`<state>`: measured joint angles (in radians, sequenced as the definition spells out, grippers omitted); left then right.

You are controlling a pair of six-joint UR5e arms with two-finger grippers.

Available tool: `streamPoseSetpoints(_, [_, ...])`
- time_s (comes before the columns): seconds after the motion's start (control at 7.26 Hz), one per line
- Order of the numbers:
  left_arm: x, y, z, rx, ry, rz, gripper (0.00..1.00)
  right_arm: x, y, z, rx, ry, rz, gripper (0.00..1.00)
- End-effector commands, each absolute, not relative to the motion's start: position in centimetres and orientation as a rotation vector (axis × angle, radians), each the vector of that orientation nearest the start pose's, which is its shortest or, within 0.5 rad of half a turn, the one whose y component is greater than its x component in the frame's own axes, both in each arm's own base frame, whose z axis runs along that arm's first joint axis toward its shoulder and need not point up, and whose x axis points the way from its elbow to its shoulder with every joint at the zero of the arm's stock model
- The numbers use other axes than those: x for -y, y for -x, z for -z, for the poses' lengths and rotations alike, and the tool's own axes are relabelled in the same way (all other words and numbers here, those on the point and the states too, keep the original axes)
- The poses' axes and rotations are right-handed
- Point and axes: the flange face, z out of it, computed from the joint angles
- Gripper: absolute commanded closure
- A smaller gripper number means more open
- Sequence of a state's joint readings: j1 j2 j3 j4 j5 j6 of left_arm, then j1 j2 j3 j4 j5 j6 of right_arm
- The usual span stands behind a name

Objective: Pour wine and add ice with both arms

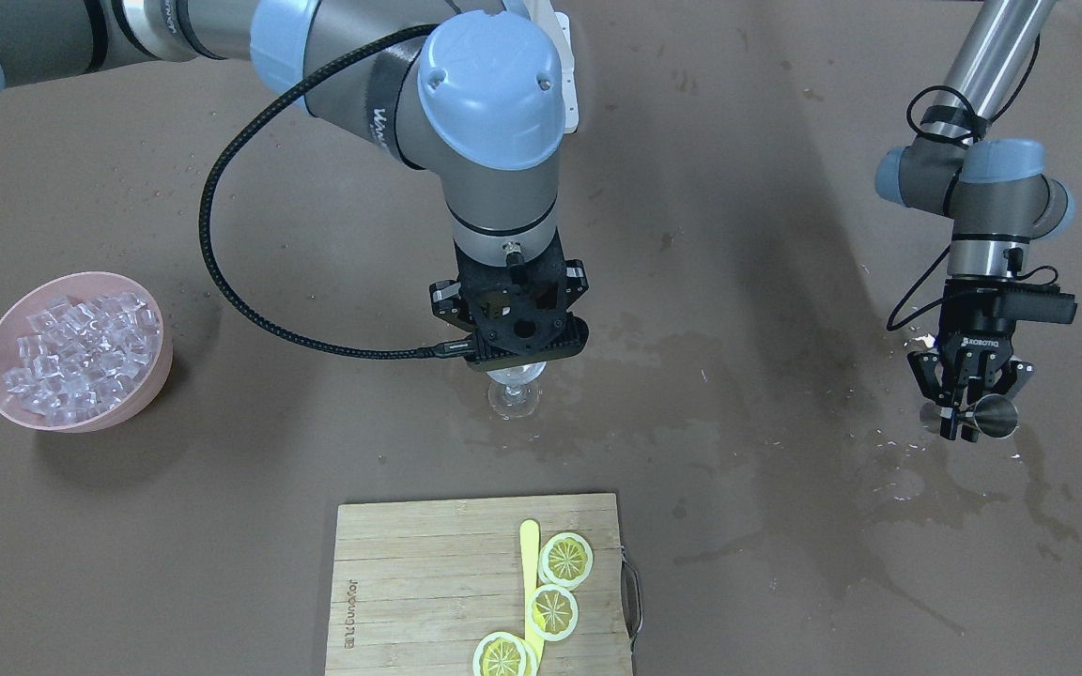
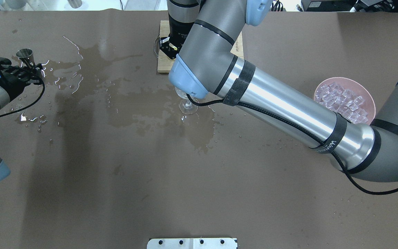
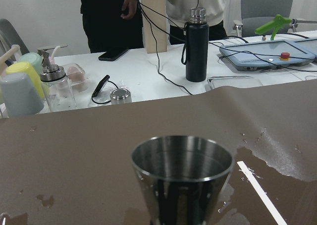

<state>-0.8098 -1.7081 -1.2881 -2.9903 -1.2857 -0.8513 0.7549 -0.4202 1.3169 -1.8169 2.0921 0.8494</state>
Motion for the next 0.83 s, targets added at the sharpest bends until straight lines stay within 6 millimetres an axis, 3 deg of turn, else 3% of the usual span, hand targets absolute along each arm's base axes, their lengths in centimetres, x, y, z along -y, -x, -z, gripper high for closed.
streamPoseSetpoints(0.0, [52.13, -27.35, -57.64, -0.742, -1.053, 0.259, 0.78, 57.84, 50.81, -3.85, 0.801, -0.062, 0.148, 0.88])
streamPoseSetpoints(0.14, [52.24, -27.26, -57.54, -0.734, -1.062, 0.27, 0.75, 57.66, 51.09, -4.09, 0.797, -0.058, 0.144, 0.74])
streamPoseSetpoints(0.28, [52.25, -27.27, -57.55, -0.734, -1.061, 0.271, 0.72, 57.66, 51.09, -4.09, 0.797, -0.054, 0.136, 0.67])
streamPoseSetpoints(0.55, [52.29, -27.19, -57.55, -0.732, -1.063, 0.27, 0.66, 57.65, 51.05, -4.05, 0.796, -0.057, 0.135, 0.39])
streamPoseSetpoints(0.69, [52.3, -27.18, -58.33, -0.72, -1.053, 0.27, 0.65, 57.62, 51.01, -3.99, 0.797, -0.058, 0.135, 0.31])
